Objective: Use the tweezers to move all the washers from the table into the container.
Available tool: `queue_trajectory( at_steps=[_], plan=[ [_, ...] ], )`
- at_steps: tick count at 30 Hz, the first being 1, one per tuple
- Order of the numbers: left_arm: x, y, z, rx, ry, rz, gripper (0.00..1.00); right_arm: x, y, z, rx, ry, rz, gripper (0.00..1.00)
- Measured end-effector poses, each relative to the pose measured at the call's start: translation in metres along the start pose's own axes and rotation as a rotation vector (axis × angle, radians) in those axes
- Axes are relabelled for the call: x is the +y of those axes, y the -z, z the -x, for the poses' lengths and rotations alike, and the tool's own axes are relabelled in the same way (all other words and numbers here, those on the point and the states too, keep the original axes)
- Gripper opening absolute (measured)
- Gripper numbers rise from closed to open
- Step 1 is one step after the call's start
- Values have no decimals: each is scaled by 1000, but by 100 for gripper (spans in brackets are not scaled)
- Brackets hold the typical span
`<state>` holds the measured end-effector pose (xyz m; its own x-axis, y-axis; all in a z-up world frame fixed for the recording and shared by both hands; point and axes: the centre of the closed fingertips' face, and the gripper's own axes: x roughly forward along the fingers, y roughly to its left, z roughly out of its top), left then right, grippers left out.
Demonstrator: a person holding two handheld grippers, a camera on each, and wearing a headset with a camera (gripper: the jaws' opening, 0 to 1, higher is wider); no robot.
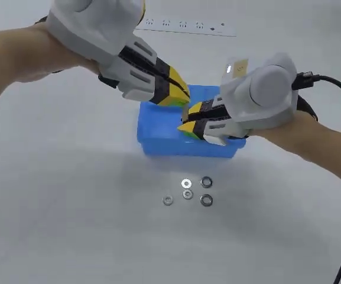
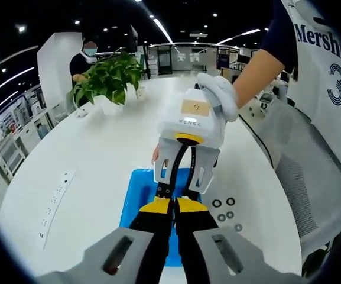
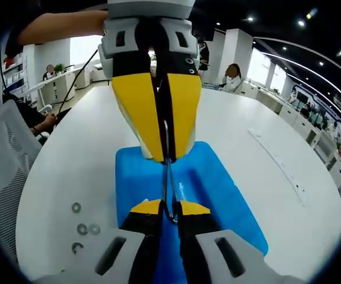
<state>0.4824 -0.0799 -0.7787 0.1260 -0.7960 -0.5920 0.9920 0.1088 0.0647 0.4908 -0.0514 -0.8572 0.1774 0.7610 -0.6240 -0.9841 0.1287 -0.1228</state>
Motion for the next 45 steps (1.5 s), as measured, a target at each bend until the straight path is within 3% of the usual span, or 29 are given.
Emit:
queue_trajectory(
  at_steps=[12, 21, 26, 33, 45],
  plan=[
    [-1, -7, 7, 12, -13, -58, 5, 1, -9, 8, -6, 26, 19, 12],
    [-13, -28, 23, 9, -36, -118, 5, 2, -31, 26, -48, 61, 41, 12],
    [-28, -43, 34, 4, -52, -160, 5, 8, -43, 38, -66, 92, 62, 12],
    [-51, -55, 44, -11, -47, -179, 5, 25, -54, 50, -89, 106, 65, 12],
    [-85, -60, 59, -52, -53, -149, 5, 61, -61, 58, -104, 97, 69, 12]
  ],
)
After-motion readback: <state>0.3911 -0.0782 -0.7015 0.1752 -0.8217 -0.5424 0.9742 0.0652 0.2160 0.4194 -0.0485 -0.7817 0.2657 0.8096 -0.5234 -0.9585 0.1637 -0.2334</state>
